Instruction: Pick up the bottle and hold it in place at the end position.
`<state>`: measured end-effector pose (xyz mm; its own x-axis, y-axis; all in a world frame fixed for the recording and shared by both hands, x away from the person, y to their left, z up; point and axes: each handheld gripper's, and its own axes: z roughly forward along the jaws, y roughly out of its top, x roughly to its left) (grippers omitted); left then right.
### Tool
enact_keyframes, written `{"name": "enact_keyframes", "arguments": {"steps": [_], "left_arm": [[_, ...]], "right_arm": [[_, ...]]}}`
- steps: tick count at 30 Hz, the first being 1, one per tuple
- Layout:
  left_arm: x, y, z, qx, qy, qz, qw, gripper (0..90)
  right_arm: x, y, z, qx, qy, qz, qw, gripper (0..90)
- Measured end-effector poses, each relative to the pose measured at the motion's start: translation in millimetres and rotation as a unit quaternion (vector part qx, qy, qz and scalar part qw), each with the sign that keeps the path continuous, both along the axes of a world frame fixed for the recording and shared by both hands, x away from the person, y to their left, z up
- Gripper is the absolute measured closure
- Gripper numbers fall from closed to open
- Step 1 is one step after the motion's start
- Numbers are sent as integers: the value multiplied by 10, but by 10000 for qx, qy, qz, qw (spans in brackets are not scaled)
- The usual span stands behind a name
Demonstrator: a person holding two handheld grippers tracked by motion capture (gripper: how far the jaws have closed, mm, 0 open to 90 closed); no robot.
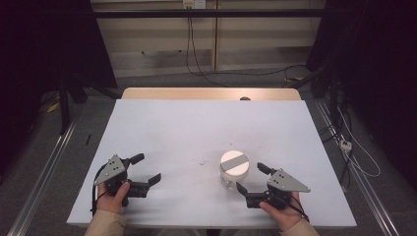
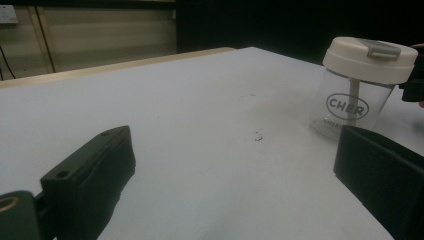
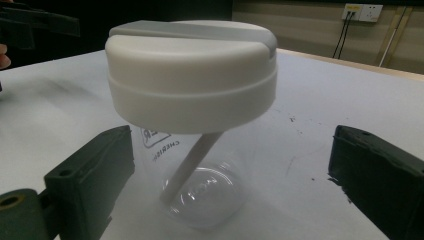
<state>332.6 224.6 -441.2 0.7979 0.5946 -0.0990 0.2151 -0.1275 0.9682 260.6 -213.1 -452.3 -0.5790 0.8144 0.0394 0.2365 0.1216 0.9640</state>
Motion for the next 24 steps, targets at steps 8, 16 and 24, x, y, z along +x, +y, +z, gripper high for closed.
{"name": "enact_keyframes", "arguments": {"steps": [8, 16, 24], "left_arm": [[3, -10, -2, 23, 0, -9, 10000, 27], [1, 4, -3, 35, -1, -3, 10000, 27], [-3, 4, -2, 36, 1, -3, 10000, 27]], "right_arm": [[42, 110, -16, -32, 133, 97, 9999, 53], [108, 275, -43, -119, 215, 110, 9996, 60], [164, 325, -27, -86, 198, -6, 9998, 69]]}}
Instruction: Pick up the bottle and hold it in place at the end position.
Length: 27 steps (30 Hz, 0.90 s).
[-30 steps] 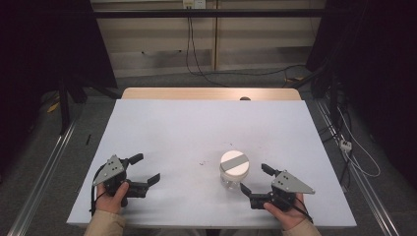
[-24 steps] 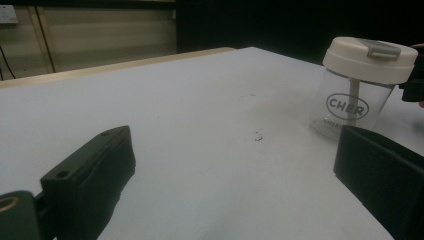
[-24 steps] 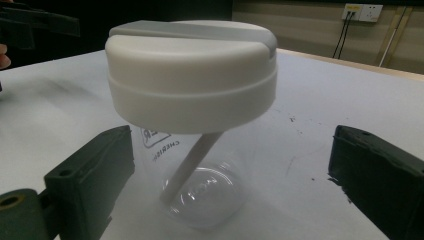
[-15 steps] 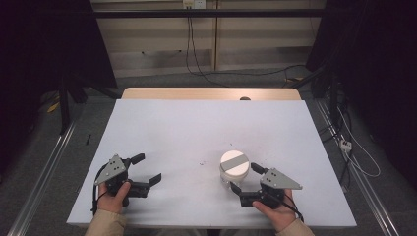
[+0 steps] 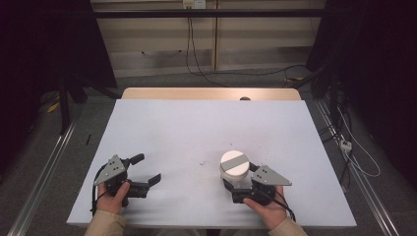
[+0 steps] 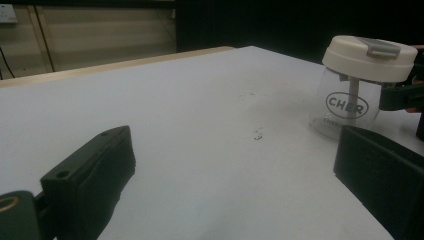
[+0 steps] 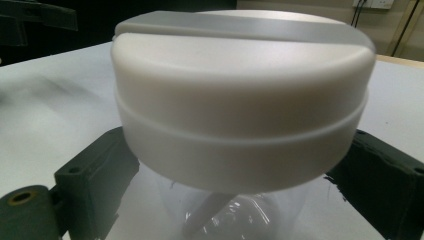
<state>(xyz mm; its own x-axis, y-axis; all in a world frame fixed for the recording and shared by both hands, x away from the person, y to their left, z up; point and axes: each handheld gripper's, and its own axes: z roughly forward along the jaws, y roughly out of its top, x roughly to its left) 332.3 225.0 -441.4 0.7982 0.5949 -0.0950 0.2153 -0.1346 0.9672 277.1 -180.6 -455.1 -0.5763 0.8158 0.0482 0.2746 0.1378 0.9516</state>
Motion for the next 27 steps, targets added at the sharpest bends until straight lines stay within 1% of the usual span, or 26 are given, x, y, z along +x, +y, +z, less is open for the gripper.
{"name": "enact_keyframes", "arguments": {"steps": [5, 12, 16, 20, 23, 27], "left_arm": [[2, -9, -3, 1, 3, -8, 10000, 27], [5, -8, -5, 3, 5, -6, 10000, 28], [5, -8, -3, 7, -2, -10, 10000, 28], [7, -8, -5, 25, -5, -11, 10000, 28], [7, -6, -3, 19, -8, -5, 10000, 28], [8, -7, -5, 20, -6, -7, 10000, 28]], "right_arm": [[57, 47, -13, -54, 43, -22, 10000, 73], [97, 81, -25, -65, 65, -29, 10000, 88], [116, 89, -28, -47, 57, -44, 10000, 104], [127, 78, -29, 21, 71, -8, 10000, 143], [129, 75, -31, 29, 77, 22, 10000, 158], [131, 78, -23, 5, 29, 64, 10000, 175]]}}
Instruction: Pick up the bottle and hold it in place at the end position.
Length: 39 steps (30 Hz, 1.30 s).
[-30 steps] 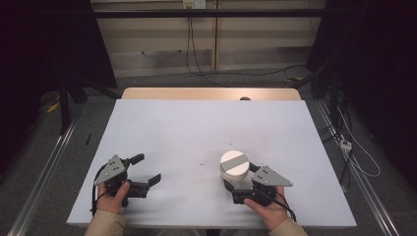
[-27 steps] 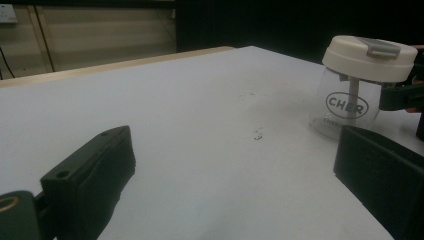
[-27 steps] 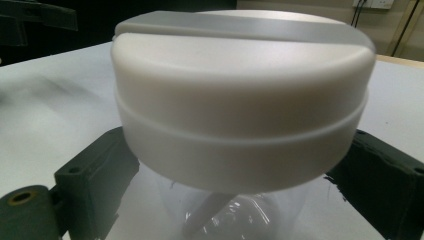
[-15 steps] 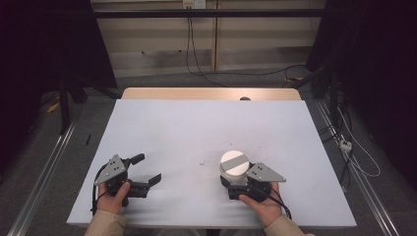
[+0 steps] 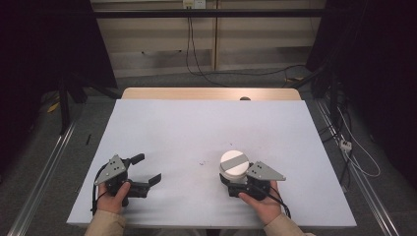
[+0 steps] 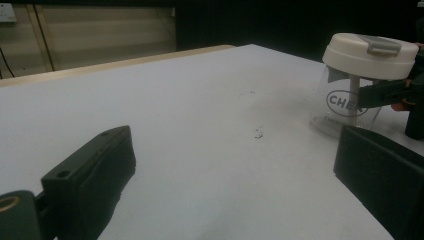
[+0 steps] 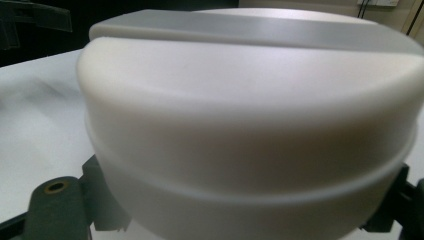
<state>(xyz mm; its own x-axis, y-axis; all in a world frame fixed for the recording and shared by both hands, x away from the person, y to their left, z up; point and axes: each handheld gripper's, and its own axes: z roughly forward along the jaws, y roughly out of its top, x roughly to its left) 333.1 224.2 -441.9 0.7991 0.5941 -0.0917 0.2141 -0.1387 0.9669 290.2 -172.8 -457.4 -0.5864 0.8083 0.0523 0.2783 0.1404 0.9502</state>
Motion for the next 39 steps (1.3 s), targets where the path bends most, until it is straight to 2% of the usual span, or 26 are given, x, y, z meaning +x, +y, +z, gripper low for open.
{"name": "enact_keyframes", "arguments": {"steps": [4, 8, 15, 20, 39], "left_arm": [[1, -1, 0, 2, 2, 4, 10000, 28], [-1, -1, 1, -5, 15, 7, 10000, 28], [3, 1, 1, 4, 0, 2, 10000, 28], [-1, 0, 1, -10, 10, 7, 10000, 28], [5, -3, -3, -15, 1, -15, 10000, 28]], "right_arm": [[10, -12, 13, -16, -4, 24, 10000, 181], [32, -46, 15, 84, 51, 57, 9999, 182], [44, -79, 74, 116, -121, 14, 9999, 183], [122, -52, 125, 151, -217, -24, 9996, 183], [317, -26, 188, 116, -310, -126, 9994, 183]]}}
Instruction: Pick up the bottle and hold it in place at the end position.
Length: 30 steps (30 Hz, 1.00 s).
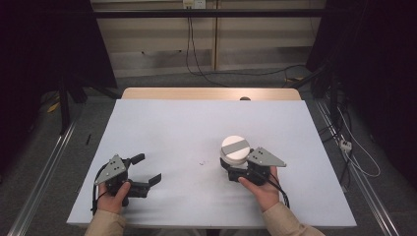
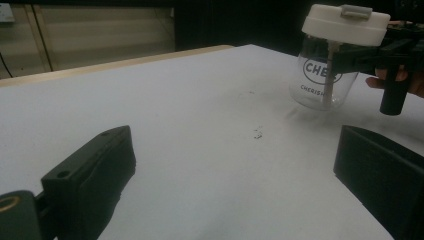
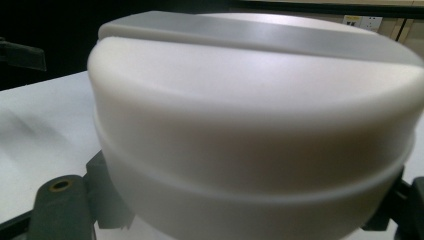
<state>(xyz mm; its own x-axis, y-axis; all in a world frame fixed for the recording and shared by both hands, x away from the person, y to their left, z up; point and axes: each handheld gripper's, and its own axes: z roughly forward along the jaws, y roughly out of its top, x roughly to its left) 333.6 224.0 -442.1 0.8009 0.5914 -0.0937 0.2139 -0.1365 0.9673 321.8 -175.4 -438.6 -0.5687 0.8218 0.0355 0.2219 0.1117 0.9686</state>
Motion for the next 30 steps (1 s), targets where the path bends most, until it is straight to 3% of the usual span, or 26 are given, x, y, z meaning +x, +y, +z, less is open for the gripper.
{"name": "enact_keyframes", "arguments": {"steps": [30], "left_arm": [[9, 16, -9, -2, 14, -5, 10000, 28]], "right_arm": [[235, 116, 31, -6, 44, 9, 10000, 183]]}}
